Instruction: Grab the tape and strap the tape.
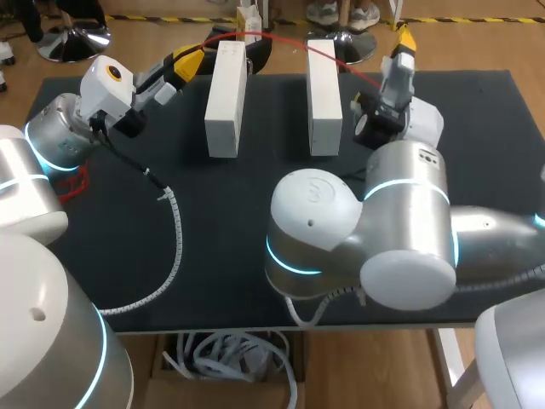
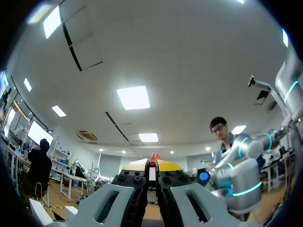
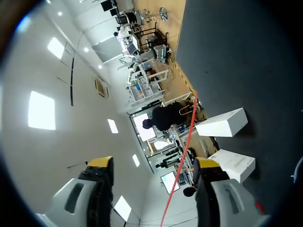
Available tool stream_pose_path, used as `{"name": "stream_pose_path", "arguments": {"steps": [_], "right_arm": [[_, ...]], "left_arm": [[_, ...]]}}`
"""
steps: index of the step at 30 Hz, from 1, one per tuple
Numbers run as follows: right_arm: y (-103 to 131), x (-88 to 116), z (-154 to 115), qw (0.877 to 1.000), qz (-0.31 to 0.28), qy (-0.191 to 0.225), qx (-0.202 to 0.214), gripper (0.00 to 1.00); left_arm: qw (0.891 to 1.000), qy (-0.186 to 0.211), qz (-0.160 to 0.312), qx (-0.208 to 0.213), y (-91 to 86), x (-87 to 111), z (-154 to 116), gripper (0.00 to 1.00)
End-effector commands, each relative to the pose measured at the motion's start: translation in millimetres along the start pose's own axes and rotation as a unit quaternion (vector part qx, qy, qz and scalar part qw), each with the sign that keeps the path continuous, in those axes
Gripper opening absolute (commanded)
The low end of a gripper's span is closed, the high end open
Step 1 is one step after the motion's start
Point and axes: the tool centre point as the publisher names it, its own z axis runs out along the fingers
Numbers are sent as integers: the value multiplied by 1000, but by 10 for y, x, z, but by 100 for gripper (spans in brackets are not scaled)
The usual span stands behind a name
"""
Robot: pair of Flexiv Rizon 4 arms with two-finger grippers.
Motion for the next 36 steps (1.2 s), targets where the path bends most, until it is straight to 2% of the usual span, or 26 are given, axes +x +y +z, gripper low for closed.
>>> {"name": "stream_pose_path", "arguments": {"steps": [1,4,9,15,18,36], "right_arm": [[6,44,-13,1000,-2,-2,0,65],[21,63,-41,1000,-2,-1,5,68],[41,93,-88,1000,-2,0,12,65],[74,130,-125,1000,-4,4,17,58],[87,137,-133,1000,-5,5,18,50],[16,135,-155,1000,-3,4,29,45]], "left_arm": [[1000,1,1,1,8,-3,-10,0],[1000,1,1,1,8,-3,-10,0],[1000,1,1,1,8,-3,-10,0],[1000,1,1,1,8,-3,-10,0],[1000,1,1,1,8,-3,-10,0],[1000,1,1,1,8,-3,-10,0]]}}
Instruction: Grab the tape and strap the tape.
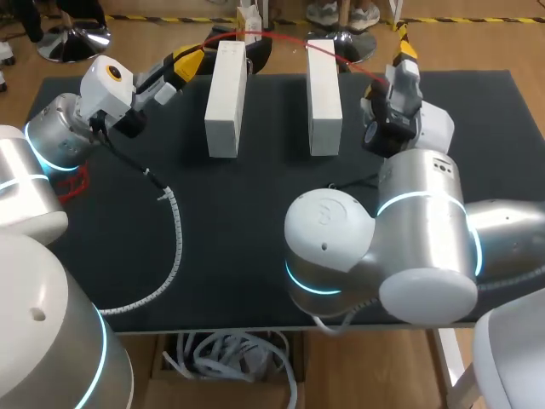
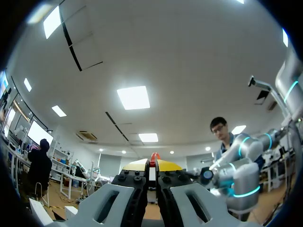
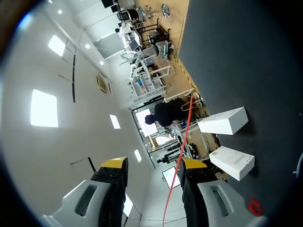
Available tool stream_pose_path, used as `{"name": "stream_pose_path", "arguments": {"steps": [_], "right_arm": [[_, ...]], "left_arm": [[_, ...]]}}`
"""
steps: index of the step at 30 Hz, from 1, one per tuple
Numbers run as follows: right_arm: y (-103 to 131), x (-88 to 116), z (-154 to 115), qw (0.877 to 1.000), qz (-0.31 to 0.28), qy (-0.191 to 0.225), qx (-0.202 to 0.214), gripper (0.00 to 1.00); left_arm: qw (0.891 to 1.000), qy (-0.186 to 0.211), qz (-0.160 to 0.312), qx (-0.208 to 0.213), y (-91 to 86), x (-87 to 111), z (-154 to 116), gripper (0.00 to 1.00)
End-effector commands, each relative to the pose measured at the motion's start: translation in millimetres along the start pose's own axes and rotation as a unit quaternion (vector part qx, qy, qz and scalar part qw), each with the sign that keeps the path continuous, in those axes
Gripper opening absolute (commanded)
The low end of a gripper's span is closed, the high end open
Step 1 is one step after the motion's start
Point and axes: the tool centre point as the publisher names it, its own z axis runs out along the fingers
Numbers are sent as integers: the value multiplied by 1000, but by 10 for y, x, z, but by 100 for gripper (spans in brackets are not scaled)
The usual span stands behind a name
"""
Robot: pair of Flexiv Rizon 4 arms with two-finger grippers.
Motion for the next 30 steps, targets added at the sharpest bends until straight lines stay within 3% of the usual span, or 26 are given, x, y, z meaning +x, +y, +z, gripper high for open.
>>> {"name": "stream_pose_path", "arguments": {"steps": [1,17,20,21,30], "right_arm": [[-1,29,0,1000,-1,-3,2,45],[-46,-12,-3,1000,-3,-8,7,33],[-58,-26,-10,1000,-4,-10,8,13],[-60,-28,-11,1000,-4,-11,8,0],[-69,-42,-25,999,-26,-27,20,0]], "left_arm": [[1000,1,1,1,8,-3,-10,0],[1000,1,1,1,8,-3,-10,0],[1000,1,1,1,8,-3,-10,0],[1000,1,1,1,8,-3,-10,0],[1000,1,1,1,8,-3,-10,0]]}}
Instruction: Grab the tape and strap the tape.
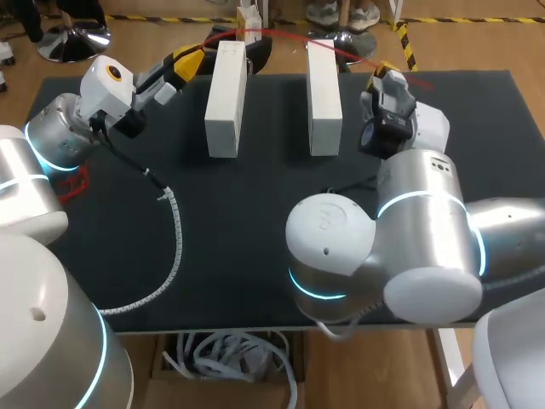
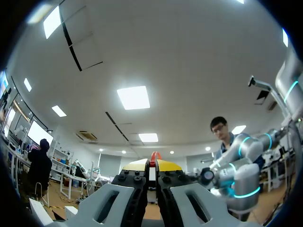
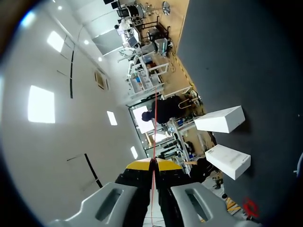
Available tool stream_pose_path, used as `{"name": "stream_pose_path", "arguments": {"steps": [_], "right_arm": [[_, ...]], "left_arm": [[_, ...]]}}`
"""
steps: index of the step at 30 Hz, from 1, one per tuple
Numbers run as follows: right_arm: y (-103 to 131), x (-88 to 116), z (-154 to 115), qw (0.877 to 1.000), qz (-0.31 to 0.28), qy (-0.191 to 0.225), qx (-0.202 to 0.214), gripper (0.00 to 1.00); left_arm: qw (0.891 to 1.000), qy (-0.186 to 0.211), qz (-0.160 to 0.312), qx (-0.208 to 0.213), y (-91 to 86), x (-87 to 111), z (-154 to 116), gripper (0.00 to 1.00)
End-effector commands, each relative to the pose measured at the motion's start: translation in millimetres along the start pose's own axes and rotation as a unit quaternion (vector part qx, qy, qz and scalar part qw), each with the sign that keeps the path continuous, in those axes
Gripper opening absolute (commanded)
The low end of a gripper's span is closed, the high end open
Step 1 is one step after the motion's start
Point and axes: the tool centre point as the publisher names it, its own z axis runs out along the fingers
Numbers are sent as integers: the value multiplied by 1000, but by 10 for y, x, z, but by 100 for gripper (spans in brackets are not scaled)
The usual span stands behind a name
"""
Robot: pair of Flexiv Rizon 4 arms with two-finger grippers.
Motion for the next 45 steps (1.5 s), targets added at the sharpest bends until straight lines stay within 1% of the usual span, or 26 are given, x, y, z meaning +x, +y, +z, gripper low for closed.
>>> {"name": "stream_pose_path", "arguments": {"steps": [1,13,14,15,16,18,19,20,21,22,23,24,41,42,44,45], "right_arm": [[11,61,-14,1000,-10,-11,5,0],[11,61,-14,1000,-10,-11,5,0],[11,61,-14,1000,-10,-11,5,0],[11,61,-14,1000,-10,-11,5,0],[11,61,-14,1000,-10,-11,5,0],[11,61,-14,1000,-10,-11,5,0],[11,61,-14,1000,-10,-11,5,0],[11,61,-14,1000,-10,-11,5,0],[11,61,-14,1000,-10,-11,5,0],[11,61,-14,1000,-10,-11,5,0],[11,61,-14,1000,-10,-11,5,0],[11,61,-14,1000,-10,-11,5,0],[11,61,-14,1000,-10,-11,5,0],[11,61,-14,1000,-10,-11,5,0],[11,61,-14,1000,-10,-11,5,0],[11,61,-14,1000,-10,-11,5,0]], "left_arm": [[1000,1,1,1,8,-3,-10,0],[1000,1,1,1,8,-3,-10,0],[998,11,4,-64,15,-15,-7,0],[993,14,8,-116,21,-28,-7,0],[986,23,21,-167,15,-40,-11,0],[960,46,41,-273,8,-52,-5,0],[945,49,60,-319,0,-57,-6,0],[923,59,70,-374,-2,-62,-3,0],[908,66,76,-406,-1,-61,5,0],[873,71,95,-473,-1,-59,12,0],[853,72,106,-506,-4,-57,18,0],[830,74,119,-539,-6,-53,21,0],[830,74,119,-539,-6,-53,21,0],[812,93,120,-564,-9,-57,41,0],[781,112,119,-603,-26,-64,92,0],[753,125,116,-635,-35,-64,116,0]]}}
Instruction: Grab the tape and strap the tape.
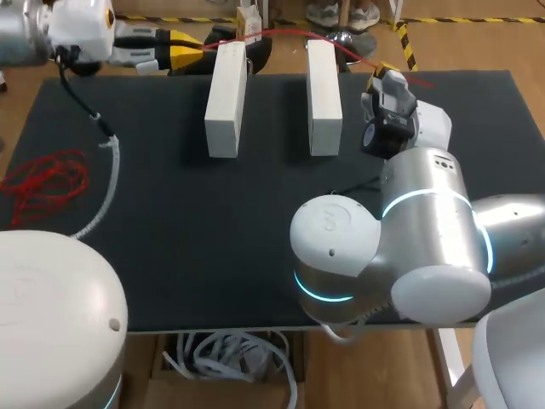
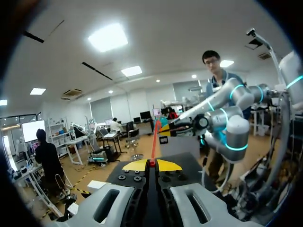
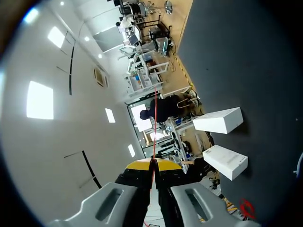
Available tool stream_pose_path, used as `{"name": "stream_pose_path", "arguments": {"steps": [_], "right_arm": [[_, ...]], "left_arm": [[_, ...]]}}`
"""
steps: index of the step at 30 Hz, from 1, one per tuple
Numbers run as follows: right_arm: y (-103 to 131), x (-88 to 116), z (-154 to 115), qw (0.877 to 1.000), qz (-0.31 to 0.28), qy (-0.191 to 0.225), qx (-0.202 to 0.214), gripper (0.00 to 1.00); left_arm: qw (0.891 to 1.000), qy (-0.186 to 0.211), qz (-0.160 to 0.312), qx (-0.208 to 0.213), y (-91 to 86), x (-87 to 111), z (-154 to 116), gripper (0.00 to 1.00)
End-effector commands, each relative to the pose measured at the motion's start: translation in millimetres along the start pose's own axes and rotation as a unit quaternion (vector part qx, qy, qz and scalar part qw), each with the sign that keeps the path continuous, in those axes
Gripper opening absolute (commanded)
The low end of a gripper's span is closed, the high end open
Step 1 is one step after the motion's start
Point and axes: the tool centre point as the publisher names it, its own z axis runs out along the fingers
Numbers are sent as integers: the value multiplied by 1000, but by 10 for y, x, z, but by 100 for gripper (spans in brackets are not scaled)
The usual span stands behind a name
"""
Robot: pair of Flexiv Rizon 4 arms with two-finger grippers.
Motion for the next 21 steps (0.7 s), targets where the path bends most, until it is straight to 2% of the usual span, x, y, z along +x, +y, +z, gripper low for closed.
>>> {"name": "stream_pose_path", "arguments": {"steps": [1,2,3,5,6,8,9,12,16,21], "right_arm": [[13,43,7,1000,-1,-4,1,0],[13,43,7,1000,-1,-4,1,0],[13,43,7,1000,-1,-4,1,0],[13,43,7,1000,-1,-4,1,0],[13,43,7,1000,-1,-4,1,0],[13,43,7,1000,-1,-4,1,0],[13,43,7,1000,-1,-4,1,0],[13,43,7,1000,-1,-4,1,0],[13,43,7,1000,-1,-4,1,0],[13,43,7,1000,-1,-4,1,0]], "left_arm": [[936,90,34,-339,-138,-46,42,0],[927,100,41,-360,-157,-49,55,0],[910,121,38,-395,-172,-48,77,0],[899,124,41,-418,-190,-42,100,0],[883,138,36,-447,-202,-38,109,0],[866,149,37,-477,-226,-36,132,0],[851,163,34,-499,-235,-38,147,0],[825,176,29,-537,-264,-50,180,0],[801,184,30,-569,-300,-44,234,0],[791,185,29,-582,-317,-9,258,0]]}}
